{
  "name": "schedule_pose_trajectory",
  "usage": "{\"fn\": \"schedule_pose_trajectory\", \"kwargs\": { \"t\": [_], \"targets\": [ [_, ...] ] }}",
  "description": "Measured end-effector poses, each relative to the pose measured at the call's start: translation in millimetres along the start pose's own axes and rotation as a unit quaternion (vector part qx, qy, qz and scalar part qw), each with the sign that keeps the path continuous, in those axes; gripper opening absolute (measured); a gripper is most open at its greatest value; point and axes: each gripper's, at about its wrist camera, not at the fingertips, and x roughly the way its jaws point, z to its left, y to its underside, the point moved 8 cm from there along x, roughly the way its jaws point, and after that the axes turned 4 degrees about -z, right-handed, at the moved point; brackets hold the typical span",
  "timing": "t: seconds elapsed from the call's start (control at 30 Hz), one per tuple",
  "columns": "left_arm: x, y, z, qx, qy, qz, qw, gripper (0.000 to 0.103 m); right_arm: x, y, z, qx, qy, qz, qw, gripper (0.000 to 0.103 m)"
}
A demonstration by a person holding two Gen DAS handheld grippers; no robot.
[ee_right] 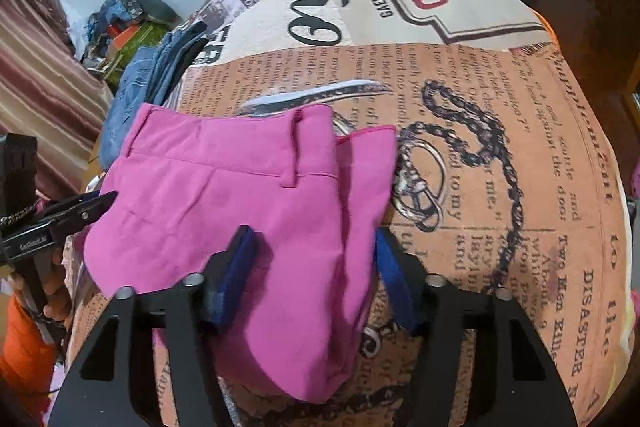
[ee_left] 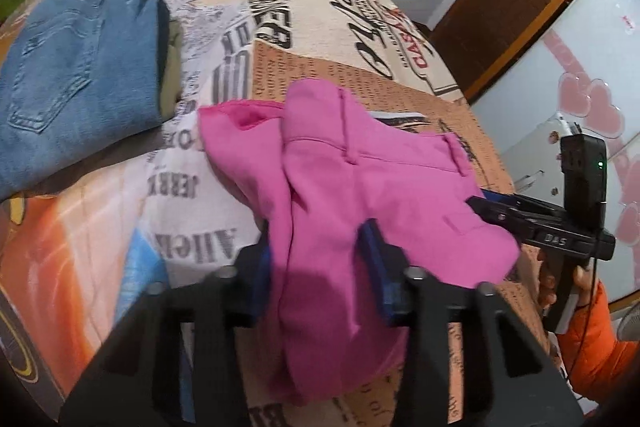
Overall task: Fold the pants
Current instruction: 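Grasp the folded pink pants with the left tool and lift it, then carry the pink pants with the left tool onto the blue jeans stack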
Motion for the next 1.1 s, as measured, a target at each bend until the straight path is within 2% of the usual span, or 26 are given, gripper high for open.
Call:
{"fn": "schedule_pose_trajectory", "kwargs": {
  "t": [0.07,0.2,0.37,0.73,0.9,1.1],
  "targets": [
    [0.3,-0.5,-2.6,0.005,-0.004,-0.002,1.0000,0.033,0.0,-2.6,3.9,-0.015,0.003,-0.003,1.000,0.043],
    [-3.2,-2.1,-3.4,0.010,-0.013,-0.007,0.9998,0.024,-2.0,-5.6,7.1,-0.044,0.026,-0.013,0.999,0.025],
    [-11.9,-4.1,-7.0,0.021,-0.028,-0.019,0.9992,0.018,-9.4,-8.5,8.1,-0.056,0.041,-0.028,0.997,0.015],
    [-59.5,-10.1,-26.8,0.053,-0.040,-0.066,0.9956,0.014,-46.8,-19.4,31.2,-0.070,0.035,-0.075,0.994,0.010],
    [-96.3,-20.0,-29.3,0.061,-0.046,-0.105,0.9916,0.014,-65.6,-30.2,53.3,-0.086,0.032,-0.101,0.991,0.010],
    [-139.8,-34.9,-15.2,0.061,-0.057,-0.145,0.9858,0.014,-80.9,-54.9,92.1,-0.117,0.026,-0.132,0.984,0.010]
  ]
}}
